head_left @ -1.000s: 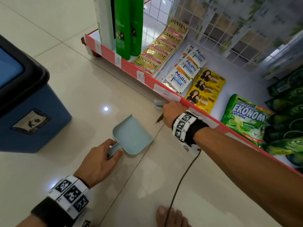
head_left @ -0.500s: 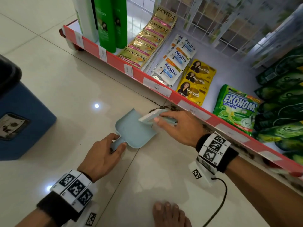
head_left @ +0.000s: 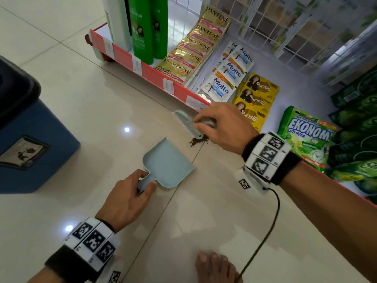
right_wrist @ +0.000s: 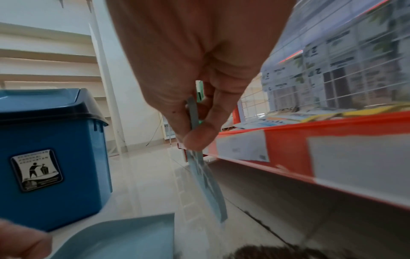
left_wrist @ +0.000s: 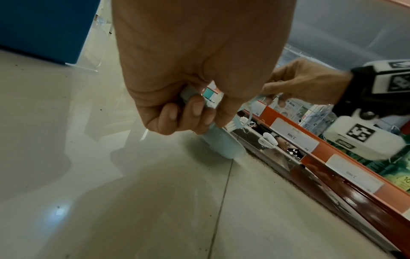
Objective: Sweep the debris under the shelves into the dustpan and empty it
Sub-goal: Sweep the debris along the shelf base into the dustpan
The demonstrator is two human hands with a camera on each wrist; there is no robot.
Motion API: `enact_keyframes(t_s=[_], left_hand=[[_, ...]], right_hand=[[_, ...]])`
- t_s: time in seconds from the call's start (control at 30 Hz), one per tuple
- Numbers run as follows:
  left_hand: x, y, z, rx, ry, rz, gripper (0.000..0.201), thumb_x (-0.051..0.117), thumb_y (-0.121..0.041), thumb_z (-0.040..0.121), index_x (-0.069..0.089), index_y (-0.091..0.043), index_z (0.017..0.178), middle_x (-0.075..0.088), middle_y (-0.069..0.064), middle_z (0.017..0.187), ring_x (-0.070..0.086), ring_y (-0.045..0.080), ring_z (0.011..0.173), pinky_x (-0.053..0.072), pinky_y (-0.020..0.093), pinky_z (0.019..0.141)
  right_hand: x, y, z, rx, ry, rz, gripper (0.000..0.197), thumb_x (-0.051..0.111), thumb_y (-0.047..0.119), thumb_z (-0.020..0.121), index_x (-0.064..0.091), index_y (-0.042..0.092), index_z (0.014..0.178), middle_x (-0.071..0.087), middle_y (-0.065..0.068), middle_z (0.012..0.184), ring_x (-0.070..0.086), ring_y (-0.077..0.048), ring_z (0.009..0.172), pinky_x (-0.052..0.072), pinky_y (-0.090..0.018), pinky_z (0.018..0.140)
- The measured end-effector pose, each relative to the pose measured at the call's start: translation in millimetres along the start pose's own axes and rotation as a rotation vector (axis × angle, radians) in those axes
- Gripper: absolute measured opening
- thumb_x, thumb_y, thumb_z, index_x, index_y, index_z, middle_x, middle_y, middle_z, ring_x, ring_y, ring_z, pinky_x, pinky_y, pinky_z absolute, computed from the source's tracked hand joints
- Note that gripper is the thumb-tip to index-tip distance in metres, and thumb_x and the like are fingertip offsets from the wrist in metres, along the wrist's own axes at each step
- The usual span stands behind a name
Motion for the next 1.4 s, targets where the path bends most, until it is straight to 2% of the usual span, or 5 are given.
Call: enact_keyframes(t_s=[0.17, 0.33, 0.6, 0.73, 1.4], left_hand=[[-0.8, 3.6, -0.8, 0.000, -0.003, 0.004, 0.009, 0.054, -0.044, 0.094, 0.047, -0.041, 0.090, 0.065, 0.000, 0.063, 0.058, 0.011, 0.049, 0.049, 0.029, 0.050], [-4.1, 8.5, -1.9, -0.005, -0.013, 0.014, 0.007, 0.054, -0.044, 0.095, 0.049, -0.040, 0.093, 0.065, -0.002, 0.065, 0.061, 0.014, 0.053, 0.050, 0.031, 0.051], [-1.1, 11.2, -3.0, -0.007, -0.007, 0.007, 0.013, 0.054, -0.043, 0.096, 0.052, -0.031, 0.101, 0.065, -0.003, 0.067, 0.060, 0.010, 0.054, 0.045, 0.024, 0.051], [1.5, 10.8, -1.1, 0.002, 0.003, 0.005, 0.015, 0.054, -0.043, 0.095, 0.054, -0.030, 0.101, 0.063, -0.003, 0.062, 0.056, 0.001, 0.048, 0.037, 0.015, 0.044], [-1.5, 13.0, -11.8, -0.023, -0.009, 0.016, 0.015, 0.055, -0.043, 0.095, 0.054, -0.029, 0.100, 0.068, 0.001, 0.073, 0.064, 0.017, 0.062, 0.051, 0.035, 0.058]], right_hand=[[19.9, 24.1, 50.1, -0.148, 0.048, -0.162, 0.023, 0.062, 0.029, 0.094, 0.072, 0.016, 0.110, 0.045, 0.004, 0.089, 0.045, -0.012, 0.082, 0.034, -0.016, 0.065], [46.0, 20.4, 70.8, -0.178, 0.142, -0.369, 0.030, 0.055, 0.017, 0.099, 0.058, 0.004, 0.125, 0.050, -0.015, 0.117, 0.058, -0.026, 0.083, 0.049, -0.026, 0.067], [62.4, -21.1, 6.9, -0.052, 0.293, -0.385, 0.026, 0.056, 0.017, 0.098, 0.065, 0.008, 0.120, 0.056, -0.011, 0.117, 0.061, -0.024, 0.101, 0.054, -0.029, 0.086], [37.5, -40.6, -30.3, 0.003, 0.293, -0.349, 0.023, 0.054, 0.020, 0.099, 0.072, 0.013, 0.111, 0.048, -0.003, 0.102, 0.050, -0.016, 0.087, 0.034, -0.019, 0.065], [27.0, -23.2, -35.4, -0.147, 0.254, -0.283, 0.023, 0.054, 0.012, 0.098, 0.072, 0.011, 0.112, 0.068, -0.008, 0.100, 0.064, -0.025, 0.088, 0.053, -0.036, 0.075]])
Point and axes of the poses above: each hand's wrist, its own z-axis towards the middle knuckle, its own x-axis out of the palm, y = z × x, the point moved 9 cm from there along z, towards the middle knuckle
